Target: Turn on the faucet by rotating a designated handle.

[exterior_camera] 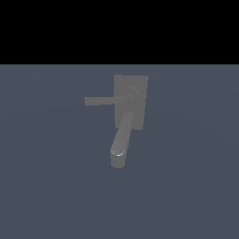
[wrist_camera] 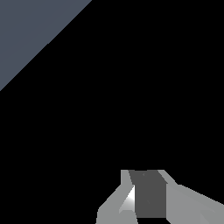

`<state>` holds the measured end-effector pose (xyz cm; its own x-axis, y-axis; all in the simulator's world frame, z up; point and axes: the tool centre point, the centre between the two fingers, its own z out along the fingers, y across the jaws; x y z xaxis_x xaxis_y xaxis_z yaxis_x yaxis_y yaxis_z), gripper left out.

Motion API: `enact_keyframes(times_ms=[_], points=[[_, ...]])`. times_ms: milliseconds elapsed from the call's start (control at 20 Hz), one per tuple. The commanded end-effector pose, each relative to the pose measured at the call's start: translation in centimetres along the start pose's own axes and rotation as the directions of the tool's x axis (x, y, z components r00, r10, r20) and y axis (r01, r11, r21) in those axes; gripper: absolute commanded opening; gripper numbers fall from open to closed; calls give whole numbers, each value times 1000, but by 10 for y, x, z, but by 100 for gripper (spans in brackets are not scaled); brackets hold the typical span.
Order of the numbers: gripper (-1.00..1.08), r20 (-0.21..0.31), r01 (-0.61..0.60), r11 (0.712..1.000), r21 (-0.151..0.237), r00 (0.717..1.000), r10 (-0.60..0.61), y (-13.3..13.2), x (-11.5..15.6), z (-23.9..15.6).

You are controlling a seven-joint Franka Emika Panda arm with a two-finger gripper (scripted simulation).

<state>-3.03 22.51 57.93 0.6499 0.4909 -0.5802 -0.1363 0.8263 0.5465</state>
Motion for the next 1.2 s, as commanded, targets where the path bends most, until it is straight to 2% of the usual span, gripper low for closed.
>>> enact_keyframes(times_ms=[0,250,500,650,850,1150], points=[[-100,-45,43,998,-42,998,-45,-1,27,-14],[-100,-142,139,985,-106,978,-154,-24,87,-43],[-100,-246,243,959,-149,930,-274,-70,147,-75],[-100,-311,307,937,-166,885,-345,-109,180,-95],[-100,-398,393,902,-178,810,-431,-172,217,-124],[-100,-501,493,851,-180,699,-511,-257,248,-162]])
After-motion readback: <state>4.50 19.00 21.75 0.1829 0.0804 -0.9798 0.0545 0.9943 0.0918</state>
